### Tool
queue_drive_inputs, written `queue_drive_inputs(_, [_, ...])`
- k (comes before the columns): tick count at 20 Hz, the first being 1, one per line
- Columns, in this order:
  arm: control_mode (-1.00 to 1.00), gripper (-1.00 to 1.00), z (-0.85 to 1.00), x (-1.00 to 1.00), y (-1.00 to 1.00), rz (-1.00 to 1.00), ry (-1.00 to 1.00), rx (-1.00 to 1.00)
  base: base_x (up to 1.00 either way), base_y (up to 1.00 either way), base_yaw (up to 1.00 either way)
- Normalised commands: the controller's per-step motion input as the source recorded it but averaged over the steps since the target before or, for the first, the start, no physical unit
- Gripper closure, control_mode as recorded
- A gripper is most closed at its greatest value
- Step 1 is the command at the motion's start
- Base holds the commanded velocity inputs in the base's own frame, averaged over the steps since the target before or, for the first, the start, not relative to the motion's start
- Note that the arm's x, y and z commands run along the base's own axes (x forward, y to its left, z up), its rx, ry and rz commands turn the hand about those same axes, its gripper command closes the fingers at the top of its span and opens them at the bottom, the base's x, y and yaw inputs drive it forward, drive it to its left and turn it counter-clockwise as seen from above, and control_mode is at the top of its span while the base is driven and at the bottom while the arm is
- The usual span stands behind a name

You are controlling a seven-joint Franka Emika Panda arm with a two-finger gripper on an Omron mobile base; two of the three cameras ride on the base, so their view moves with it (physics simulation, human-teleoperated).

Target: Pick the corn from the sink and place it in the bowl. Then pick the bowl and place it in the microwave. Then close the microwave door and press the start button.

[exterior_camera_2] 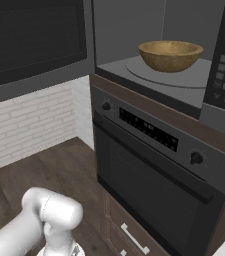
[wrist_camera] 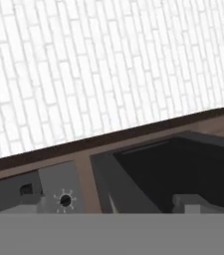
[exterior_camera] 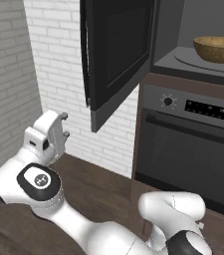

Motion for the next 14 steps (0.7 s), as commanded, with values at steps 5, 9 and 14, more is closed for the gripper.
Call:
queue_drive_inputs(5, [-1.0, -1.0, -0.02, 0.59, 0.11, -0.21, -0.02, -0.01, 0.0, 0.0, 0.0])
queue_drive_inputs(9, [-1.0, -1.0, -0.07, 0.61, 0.4, -0.23, 0.0, -0.05, 0.0, 0.0, 0.0])
queue_drive_inputs(14, [-1.0, -1.0, 0.02, 0.11, 0.0, -0.19, -0.09, 0.0, 0.0, 0.0, 0.0])
